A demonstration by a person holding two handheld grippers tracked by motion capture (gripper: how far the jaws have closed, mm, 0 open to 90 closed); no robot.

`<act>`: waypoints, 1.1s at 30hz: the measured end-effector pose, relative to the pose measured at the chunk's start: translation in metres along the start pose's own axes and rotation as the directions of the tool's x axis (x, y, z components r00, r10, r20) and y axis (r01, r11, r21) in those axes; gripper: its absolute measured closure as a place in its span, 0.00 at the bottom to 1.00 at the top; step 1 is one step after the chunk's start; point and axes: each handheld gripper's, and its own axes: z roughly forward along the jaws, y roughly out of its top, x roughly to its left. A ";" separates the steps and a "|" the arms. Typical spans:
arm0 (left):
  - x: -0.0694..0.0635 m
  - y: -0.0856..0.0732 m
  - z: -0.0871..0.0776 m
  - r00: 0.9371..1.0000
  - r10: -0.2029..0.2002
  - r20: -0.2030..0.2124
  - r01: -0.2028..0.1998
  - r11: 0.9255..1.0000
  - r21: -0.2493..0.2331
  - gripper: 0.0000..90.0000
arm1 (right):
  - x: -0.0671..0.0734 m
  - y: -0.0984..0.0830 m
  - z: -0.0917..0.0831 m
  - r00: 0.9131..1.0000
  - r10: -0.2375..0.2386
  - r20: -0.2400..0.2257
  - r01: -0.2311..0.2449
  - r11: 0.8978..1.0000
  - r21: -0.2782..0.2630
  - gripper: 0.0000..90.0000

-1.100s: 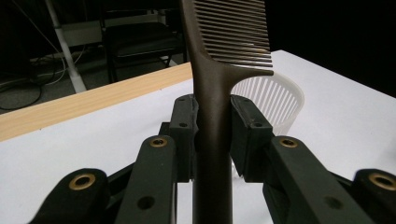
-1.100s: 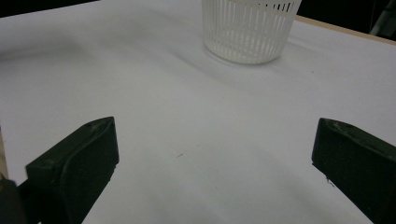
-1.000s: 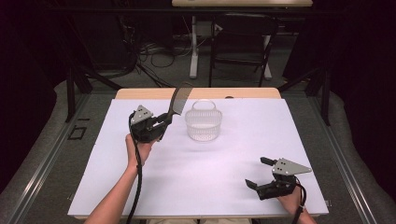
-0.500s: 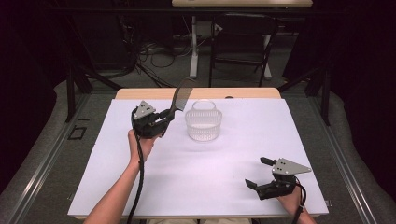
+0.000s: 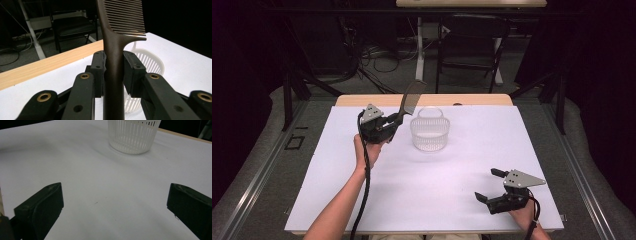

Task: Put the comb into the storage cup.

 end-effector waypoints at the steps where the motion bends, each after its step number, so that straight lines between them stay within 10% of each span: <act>1: 0.000 0.001 0.001 1.000 0.001 0.002 -0.001 1.000 0.000 0.80 | 0.000 0.000 0.000 1.000 0.000 -0.001 0.000 1.000 0.000 0.00; 33: -0.011 0.015 0.020 0.999 0.021 0.043 -0.019 0.999 -0.044 0.80 | 0.000 0.000 -0.001 1.000 -0.004 0.000 0.004 1.000 -0.004 0.01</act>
